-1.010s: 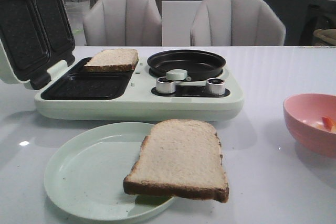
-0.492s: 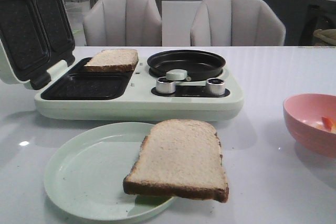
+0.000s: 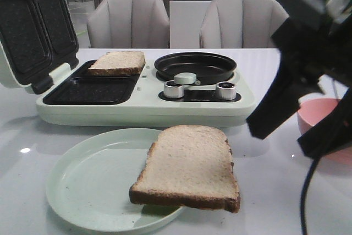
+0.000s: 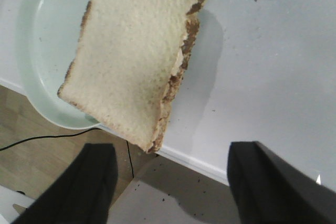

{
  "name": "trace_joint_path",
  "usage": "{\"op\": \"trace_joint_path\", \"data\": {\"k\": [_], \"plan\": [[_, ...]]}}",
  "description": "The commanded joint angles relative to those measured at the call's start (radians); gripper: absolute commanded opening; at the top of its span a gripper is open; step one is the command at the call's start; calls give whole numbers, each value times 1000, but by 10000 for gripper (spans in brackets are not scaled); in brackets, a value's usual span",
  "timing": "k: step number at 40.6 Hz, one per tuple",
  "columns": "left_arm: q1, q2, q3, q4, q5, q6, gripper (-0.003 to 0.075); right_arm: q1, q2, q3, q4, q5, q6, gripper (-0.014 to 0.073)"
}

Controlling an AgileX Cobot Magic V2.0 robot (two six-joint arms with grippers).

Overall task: Make breakfast with bread and shrimp
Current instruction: 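Reach the right gripper to the remaining bread slice and grasp it, then carry the bread slice over and lay it on the sandwich maker plate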

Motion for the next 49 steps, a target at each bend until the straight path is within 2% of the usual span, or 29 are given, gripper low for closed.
{"op": "trace_joint_path", "data": {"k": [1, 13, 25, 28, 36, 39, 45, 49], "plan": [[-8, 9, -26, -9, -87, -1, 443, 26, 69, -49, 73, -52, -17, 549], [-8, 9, -26, -9, -87, -1, 443, 46, 304, -178, 113, -2, -56, 547], [-8, 9, -26, -9, -87, -1, 443, 46, 373, -254, 128, 28, -95, 536], [-8, 9, -26, -9, -87, -1, 443, 46, 373, -254, 128, 31, -95, 481], [-8, 9, -26, -9, -87, -1, 443, 46, 373, -254, 128, 40, -96, 202], [-8, 9, -26, -9, -87, -1, 443, 46, 373, -254, 128, 42, -96, 122], [-8, 9, -26, -9, -87, -1, 443, 46, 353, -254, 128, 67, -97, 42], [-8, 9, -26, -9, -87, -1, 443, 46, 303, -254, 127, 87, -114, 41]]}}
